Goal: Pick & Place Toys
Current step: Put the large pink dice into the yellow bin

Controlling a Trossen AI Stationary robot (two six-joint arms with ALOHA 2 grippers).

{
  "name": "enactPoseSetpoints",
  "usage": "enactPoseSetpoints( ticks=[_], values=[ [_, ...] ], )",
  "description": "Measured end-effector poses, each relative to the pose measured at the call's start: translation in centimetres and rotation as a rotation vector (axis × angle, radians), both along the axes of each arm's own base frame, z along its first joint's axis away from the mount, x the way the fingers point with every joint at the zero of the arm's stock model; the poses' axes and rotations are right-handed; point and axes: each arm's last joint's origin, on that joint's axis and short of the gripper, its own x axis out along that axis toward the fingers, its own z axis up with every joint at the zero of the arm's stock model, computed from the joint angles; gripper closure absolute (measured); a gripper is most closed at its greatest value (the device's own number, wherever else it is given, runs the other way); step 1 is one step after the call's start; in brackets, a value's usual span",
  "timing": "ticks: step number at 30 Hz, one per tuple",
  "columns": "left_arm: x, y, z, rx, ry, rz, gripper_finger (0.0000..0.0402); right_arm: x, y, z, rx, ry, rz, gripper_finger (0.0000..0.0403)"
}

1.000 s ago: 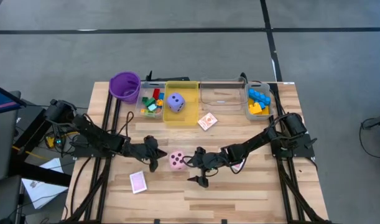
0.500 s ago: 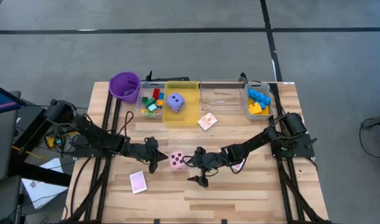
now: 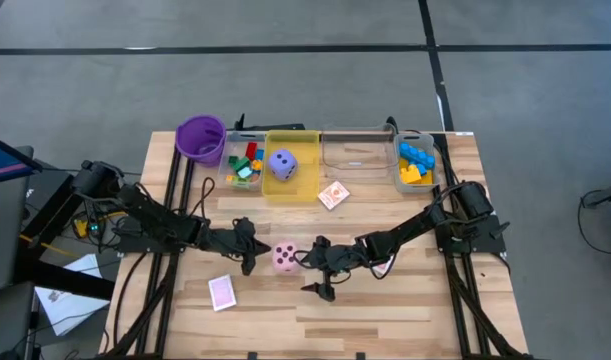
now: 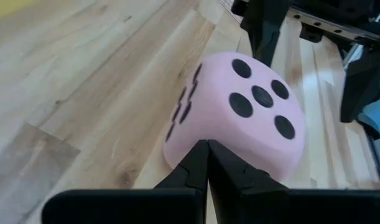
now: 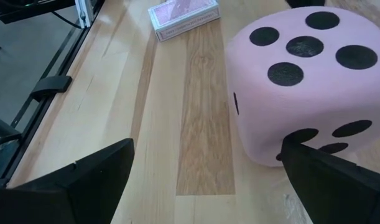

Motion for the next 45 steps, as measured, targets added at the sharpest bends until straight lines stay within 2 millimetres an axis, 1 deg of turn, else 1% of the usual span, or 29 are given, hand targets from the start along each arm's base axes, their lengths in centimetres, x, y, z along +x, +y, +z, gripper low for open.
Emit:
enactPoseSetpoints(
  ticks=[4,11,15,20,22,24,30,34,38,45],
  values=[
    [0.1,0.3,0.0,0.036,0.002,-0.004,0.0401,0.0,0.0,0.0,0.001,0.001,0.003,0.0004],
    [0.2,0.6,0.0,0.040,0.003,0.010,0.0401,0.0,0.0,0.0,0.001,0.001,0.003,0.0004],
    [0.0,0.7,-0.3,0.052,0.041,0.008,0.0401,-0.2,0.0,-0.2,-0.009,0.030,0.001,0.0004],
    [-0.3,0.8,-0.7,0.065,0.083,0.008,0.0401,-0.6,-0.5,-1.0,-0.074,0.109,-0.106,0.0004],
    [-0.3,0.8,-0.7,0.066,0.086,0.007,0.0401,-0.7,-0.8,-1.1,-0.117,0.115,-0.164,0.0004],
    [-0.3,0.8,-0.7,0.063,0.089,0.002,0.0401,-0.7,-0.9,-1.1,-0.143,0.103,-0.182,0.0004],
    [-0.3,0.6,-0.7,0.036,0.098,-0.040,0.0401,-0.3,-1.3,-0.8,-0.197,0.062,-0.148,0.0004],
    [-0.3,0.5,-0.8,0.017,0.103,-0.068,0.0401,0.3,-2.7,-0.4,-0.245,0.016,-0.148,0.0004],
    [-0.3,0.4,-0.8,-0.009,0.110,-0.109,0.0401,0.7,-3.8,-0.4,-0.206,0.017,-0.105,0.0004],
    [-0.2,0.3,-0.6,-0.018,0.095,-0.117,0.0401,0.9,-4.0,-0.2,-0.208,-0.002,-0.065,0.0004]
  ],
)
